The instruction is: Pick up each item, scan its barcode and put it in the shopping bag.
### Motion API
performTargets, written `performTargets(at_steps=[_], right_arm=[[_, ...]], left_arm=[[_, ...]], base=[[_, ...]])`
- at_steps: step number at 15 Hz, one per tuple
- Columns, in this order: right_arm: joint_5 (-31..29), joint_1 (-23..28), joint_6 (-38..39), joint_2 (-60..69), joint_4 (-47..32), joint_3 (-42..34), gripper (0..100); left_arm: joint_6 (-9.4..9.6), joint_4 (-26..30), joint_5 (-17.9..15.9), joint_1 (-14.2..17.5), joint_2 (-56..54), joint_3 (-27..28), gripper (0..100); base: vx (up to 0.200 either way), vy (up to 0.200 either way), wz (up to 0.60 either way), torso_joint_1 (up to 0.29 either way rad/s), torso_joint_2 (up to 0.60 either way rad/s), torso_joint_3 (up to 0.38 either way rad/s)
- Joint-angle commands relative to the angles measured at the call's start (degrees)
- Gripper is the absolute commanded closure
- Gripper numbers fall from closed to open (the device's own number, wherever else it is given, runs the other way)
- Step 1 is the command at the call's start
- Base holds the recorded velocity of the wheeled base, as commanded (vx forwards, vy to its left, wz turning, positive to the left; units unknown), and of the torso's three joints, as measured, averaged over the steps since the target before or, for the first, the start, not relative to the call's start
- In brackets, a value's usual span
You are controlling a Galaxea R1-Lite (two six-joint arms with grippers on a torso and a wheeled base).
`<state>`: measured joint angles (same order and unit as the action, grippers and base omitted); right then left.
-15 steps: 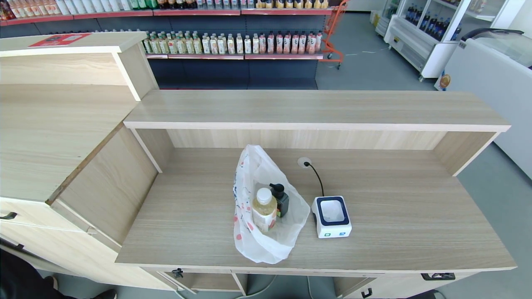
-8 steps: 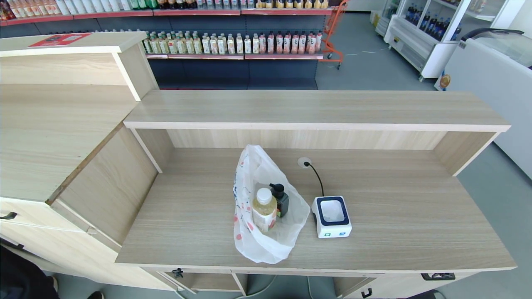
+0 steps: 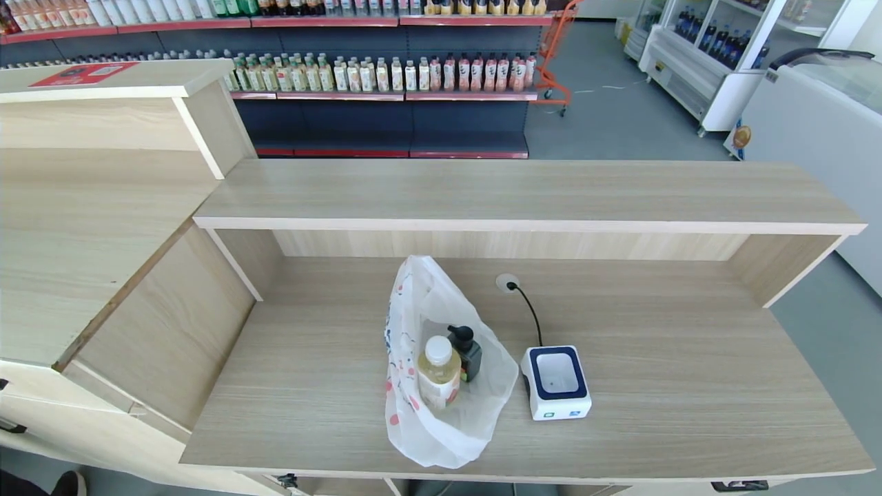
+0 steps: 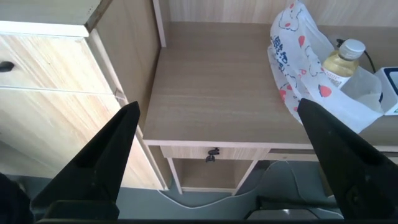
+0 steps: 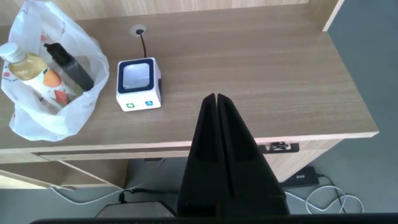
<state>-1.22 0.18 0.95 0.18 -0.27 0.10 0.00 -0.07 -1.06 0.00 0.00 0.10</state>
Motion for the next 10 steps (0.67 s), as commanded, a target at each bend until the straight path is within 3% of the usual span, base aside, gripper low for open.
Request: performTargets(at_steps=[1,6,10], right_arm=[[0.0,0.0,-0.1,-0.2,0.0,0.0,100],[0.0,0.0,-0.1,-0.2,0.0,0.0,100],[0.0,0.0,-0.1,-0.2,0.0,0.0,100]], left_arm=[[-0.18,0.0,0.0,0.0,0.0,0.0,0],[-0.09,0.0,0.0,0.0,0.0,0.0,0],[-0.09,0.0,0.1,0.0,0.0,0.0,0]], base=[[0.2,-0.2,0.0,0.012,0.0,-0.007],[0.0,0.0,0.0,0.0,0.0,0.0],[0.0,-0.2,0.0,0.0,0.0,0.0]])
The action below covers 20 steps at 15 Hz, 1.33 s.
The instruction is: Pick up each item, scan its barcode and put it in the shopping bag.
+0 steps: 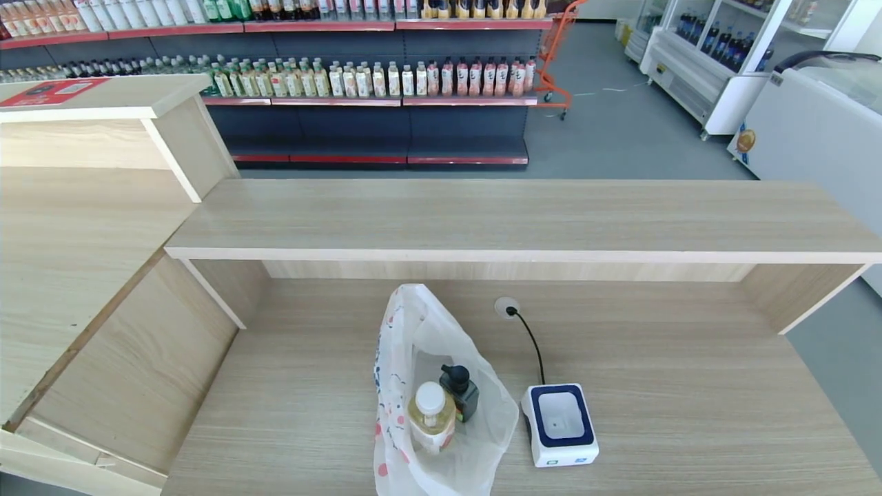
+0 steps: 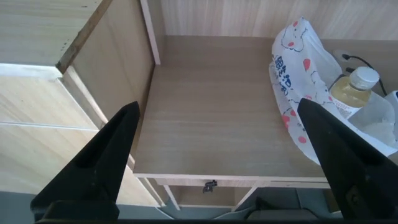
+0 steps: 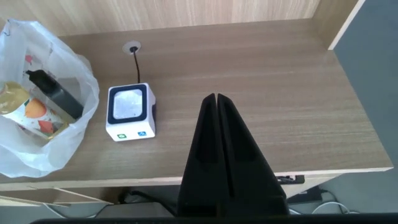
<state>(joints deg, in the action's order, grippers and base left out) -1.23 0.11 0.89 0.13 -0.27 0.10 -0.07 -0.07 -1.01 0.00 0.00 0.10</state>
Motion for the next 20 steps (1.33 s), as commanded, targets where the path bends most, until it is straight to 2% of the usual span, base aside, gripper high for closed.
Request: performTargets(at_steps=[1,20], right_arm=[[0.0,0.1,0.0,-0.1,0.0,0.0,100],[0.0,0.1,0.0,-0.1,-0.1,0.0,100]], left_arm=[[-0.1,0.0,0.0,0.0,0.0,0.0,0],[-0.1,0.0,0.0,0.0,0.0,0.0,0]], base=[[0.0,0.0,0.0,0.0,0.0,0.0],[0.0,0.0,0.0,0.0,0.0,0.0]])
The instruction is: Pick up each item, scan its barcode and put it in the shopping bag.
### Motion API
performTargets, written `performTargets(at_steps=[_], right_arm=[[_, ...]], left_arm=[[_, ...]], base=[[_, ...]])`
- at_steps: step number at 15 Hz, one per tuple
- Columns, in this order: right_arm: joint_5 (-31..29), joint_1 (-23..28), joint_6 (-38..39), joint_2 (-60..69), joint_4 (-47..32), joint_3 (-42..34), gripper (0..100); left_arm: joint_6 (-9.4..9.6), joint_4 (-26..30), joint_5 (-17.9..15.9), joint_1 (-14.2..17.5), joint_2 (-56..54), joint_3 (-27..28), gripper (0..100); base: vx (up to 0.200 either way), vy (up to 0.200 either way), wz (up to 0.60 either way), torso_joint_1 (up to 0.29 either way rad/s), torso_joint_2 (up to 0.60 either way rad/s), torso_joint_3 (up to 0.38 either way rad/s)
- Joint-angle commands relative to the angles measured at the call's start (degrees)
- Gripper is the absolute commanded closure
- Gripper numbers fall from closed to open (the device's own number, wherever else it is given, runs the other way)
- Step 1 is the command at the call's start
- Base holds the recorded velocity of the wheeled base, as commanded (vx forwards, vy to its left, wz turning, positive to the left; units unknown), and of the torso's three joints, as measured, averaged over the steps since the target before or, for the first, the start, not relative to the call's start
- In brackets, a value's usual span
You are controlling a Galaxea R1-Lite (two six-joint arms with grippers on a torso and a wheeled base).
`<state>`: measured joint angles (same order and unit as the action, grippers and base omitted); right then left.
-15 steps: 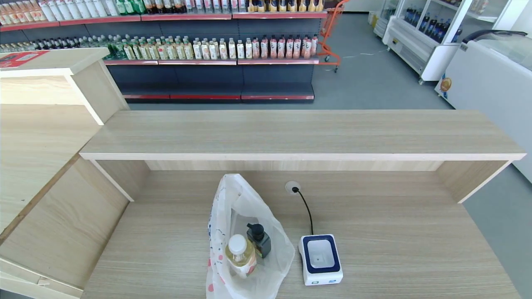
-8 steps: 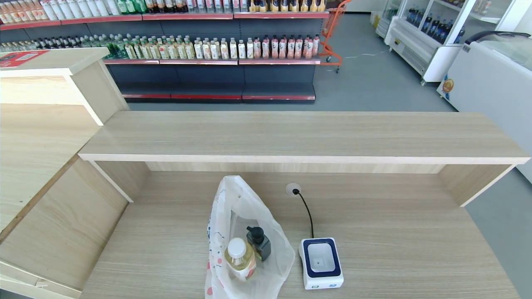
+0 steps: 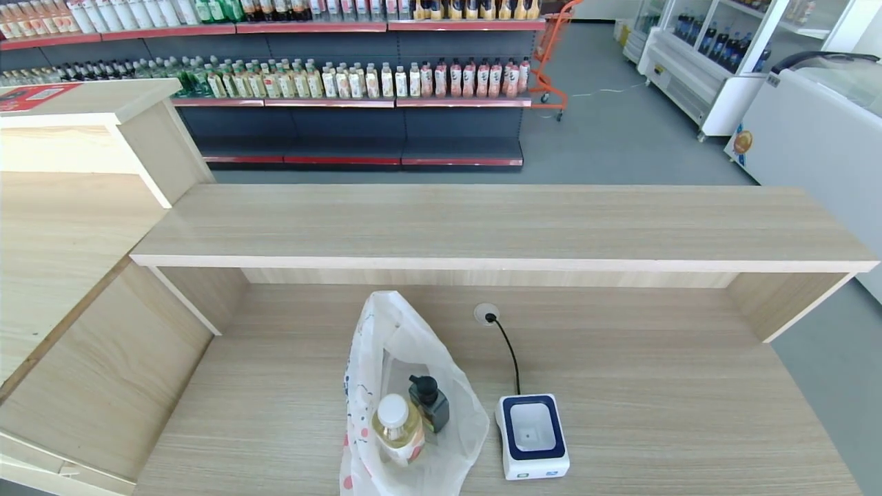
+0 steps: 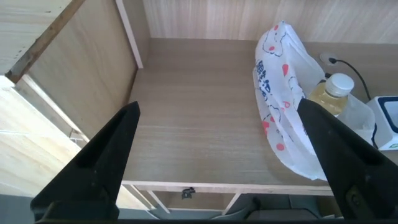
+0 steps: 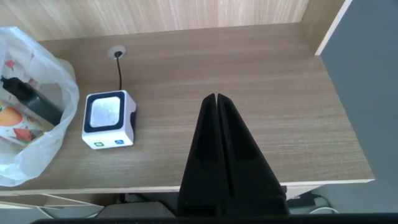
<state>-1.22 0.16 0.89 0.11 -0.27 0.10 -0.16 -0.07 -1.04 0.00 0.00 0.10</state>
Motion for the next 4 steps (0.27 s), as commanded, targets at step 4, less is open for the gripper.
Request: performTargets(at_steps=[4], right_arm=[[0.0,0.0,0.0,-0.1,0.0,0.0,100]], left_arm=[[-0.02,0.0,0.0,0.0,0.0,0.0,0]], base=[[0.0,0.0,0.0,0.0,0.0,0.0]])
